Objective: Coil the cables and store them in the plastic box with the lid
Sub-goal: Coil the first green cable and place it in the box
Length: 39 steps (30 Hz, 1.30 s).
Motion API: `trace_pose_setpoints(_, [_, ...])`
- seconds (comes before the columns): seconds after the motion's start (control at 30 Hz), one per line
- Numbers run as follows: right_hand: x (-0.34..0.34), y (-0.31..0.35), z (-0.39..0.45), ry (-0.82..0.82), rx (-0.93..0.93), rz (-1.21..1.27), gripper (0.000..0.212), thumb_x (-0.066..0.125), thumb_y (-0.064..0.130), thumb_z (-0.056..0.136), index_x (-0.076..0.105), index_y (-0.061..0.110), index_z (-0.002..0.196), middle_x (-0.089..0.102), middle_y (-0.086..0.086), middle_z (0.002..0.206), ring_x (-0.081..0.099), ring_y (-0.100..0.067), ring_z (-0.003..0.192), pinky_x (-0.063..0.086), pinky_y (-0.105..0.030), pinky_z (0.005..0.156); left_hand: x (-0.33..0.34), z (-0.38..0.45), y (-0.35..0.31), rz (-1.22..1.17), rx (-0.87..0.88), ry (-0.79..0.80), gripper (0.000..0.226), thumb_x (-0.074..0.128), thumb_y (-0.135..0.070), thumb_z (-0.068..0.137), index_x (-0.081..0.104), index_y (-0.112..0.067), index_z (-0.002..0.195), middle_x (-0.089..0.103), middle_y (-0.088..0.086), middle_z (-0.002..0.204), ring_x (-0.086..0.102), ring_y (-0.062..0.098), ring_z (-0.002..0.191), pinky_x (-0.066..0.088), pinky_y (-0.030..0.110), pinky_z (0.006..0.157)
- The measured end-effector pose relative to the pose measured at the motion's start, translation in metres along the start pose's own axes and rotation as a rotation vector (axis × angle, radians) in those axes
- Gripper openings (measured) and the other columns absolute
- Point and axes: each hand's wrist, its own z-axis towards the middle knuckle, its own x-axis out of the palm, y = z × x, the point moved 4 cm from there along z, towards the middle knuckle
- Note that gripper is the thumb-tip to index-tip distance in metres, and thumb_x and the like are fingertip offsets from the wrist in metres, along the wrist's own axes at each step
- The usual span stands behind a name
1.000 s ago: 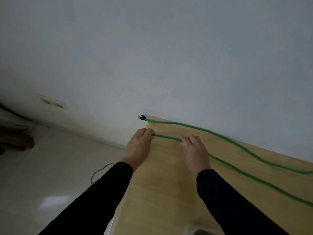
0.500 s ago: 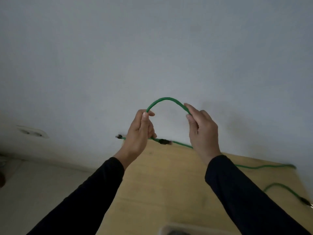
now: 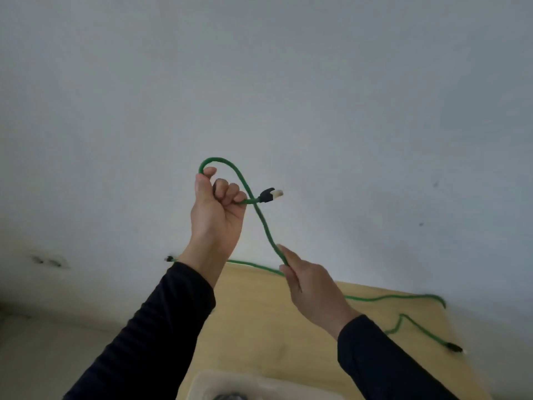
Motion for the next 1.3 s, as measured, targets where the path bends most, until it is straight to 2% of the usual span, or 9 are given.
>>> trace_pose_setpoints(0.17, [-0.051, 0.032, -0.012, 0.018, -0.167, -0.192, 0.024, 0.041, 0.029, 0.097, 0.059, 0.015, 0.107, 0.065, -0.002, 0.082, 0.058, -0.022, 0.070, 0.046, -0.035, 0.065, 0.009, -0.031, 0.022, 0.875, 0.202, 0.216, 0.024, 0.024, -0.033, 0.102, 0.046, -0.027, 0.095, 0.051, -0.007, 0.063, 0.042, 0.010, 0.059, 0.041, 0.028, 0.063])
trace_pose_setpoints(0.33, [-0.115, 0.053, 0.005, 0.003, -0.209, -0.160, 0.014, 0.061, 0.033, 0.086, 0.065, 0.021, 0.081, 0.063, 0.008, 0.071, 0.050, -0.004, 0.058, 0.043, -0.025, 0.059, 0.019, -0.068, 0.047, 1.130, 0.061, 0.580, 0.031, 0.026, -0.037, 0.099, 0.048, -0.015, 0.094, 0.057, -0.006, 0.061, 0.047, 0.010, 0.058, 0.038, 0.023, 0.062])
trace_pose_setpoints(0.43, [-0.147, 0.055, 0.019, 0.006, -0.081, 0.057, 0.020, 0.078, 0.036, 0.069, 0.066, 0.020, 0.073, 0.063, 0.005, 0.063, 0.049, -0.009, 0.052, 0.041, -0.022, 0.053, 0.022, -0.082, 0.052, 1.048, -0.048, 0.664, 0.041, 0.024, -0.042, 0.099, 0.049, -0.011, 0.087, 0.037, -0.004, 0.051, 0.032, 0.013, 0.048, 0.034, 0.021, 0.051])
trace_pose_setpoints(0.53, [-0.168, 0.050, 0.033, -0.063, -0.067, 0.220, 0.019, 0.077, 0.038, 0.066, 0.070, 0.022, 0.072, 0.070, -0.009, 0.073, 0.061, -0.028, 0.068, 0.050, -0.036, 0.062, 0.027, -0.081, 0.044, 0.859, -0.175, 0.643, 0.041, 0.027, -0.045, 0.093, 0.056, -0.018, 0.082, 0.021, -0.008, 0.052, 0.017, 0.010, 0.046, 0.023, 0.020, 0.047])
trace_pose_setpoints(0.67, [-0.159, 0.042, 0.046, -0.174, -0.076, 0.508, 0.012, 0.063, 0.027, 0.082, 0.072, 0.021, 0.088, 0.062, 0.015, 0.055, 0.053, 0.000, 0.052, 0.040, -0.010, 0.053, 0.051, -0.073, 0.025, 0.477, -0.345, 0.574, 0.043, 0.034, -0.046, 0.093, 0.063, -0.018, 0.078, 0.011, -0.008, 0.052, 0.010, 0.009, 0.042, 0.016, 0.020, 0.043])
trace_pose_setpoints(0.8, [-0.121, 0.023, 0.055, -0.262, 0.103, 0.601, 0.023, 0.045, 0.028, 0.096, 0.067, 0.029, 0.105, 0.044, 0.012, 0.053, 0.038, -0.005, 0.047, 0.032, -0.015, 0.045, 0.078, -0.054, 0.001, 0.104, -0.272, 0.473, 0.047, 0.028, -0.043, 0.096, 0.064, -0.015, 0.085, 0.009, -0.007, 0.051, 0.008, 0.009, 0.041, 0.017, 0.018, 0.041])
trace_pose_setpoints(0.93, [-0.076, 0.031, 0.046, -0.041, 0.152, 0.406, 0.030, 0.035, 0.032, 0.098, 0.059, 0.029, 0.115, 0.048, 0.005, 0.061, 0.044, -0.010, 0.054, 0.036, -0.021, 0.051, 0.086, -0.023, -0.024, 0.023, -0.057, 0.389, 0.044, 0.024, -0.044, 0.099, 0.059, -0.019, 0.095, 0.018, -0.008, 0.044, 0.017, 0.006, 0.041, 0.023, 0.016, 0.046])
trace_pose_setpoints(1.13, [-0.068, 0.068, 0.035, 0.205, -0.031, 0.123, 0.034, 0.042, 0.035, 0.096, 0.060, 0.007, 0.095, 0.052, -0.005, 0.064, 0.042, -0.014, 0.053, 0.034, -0.026, 0.054, 0.063, 0.003, -0.030, 1.041, 0.470, 0.290, 0.031, 0.020, -0.037, 0.101, 0.051, -0.032, 0.100, 0.036, -0.006, 0.055, 0.034, 0.008, 0.050, 0.035, 0.019, 0.053])
trace_pose_setpoints(1.3, [-0.120, 0.079, 0.051, 0.128, -0.103, 0.055, 0.012, 0.065, 0.028, 0.084, 0.067, 0.016, 0.083, 0.052, 0.006, 0.056, 0.043, -0.009, 0.048, 0.035, -0.015, 0.050, 0.032, -0.018, 0.002, 1.278, 0.320, 0.594, 0.031, 0.027, -0.040, 0.099, 0.056, -0.031, 0.090, 0.051, -0.007, 0.056, 0.045, 0.007, 0.053, 0.038, 0.020, 0.059])
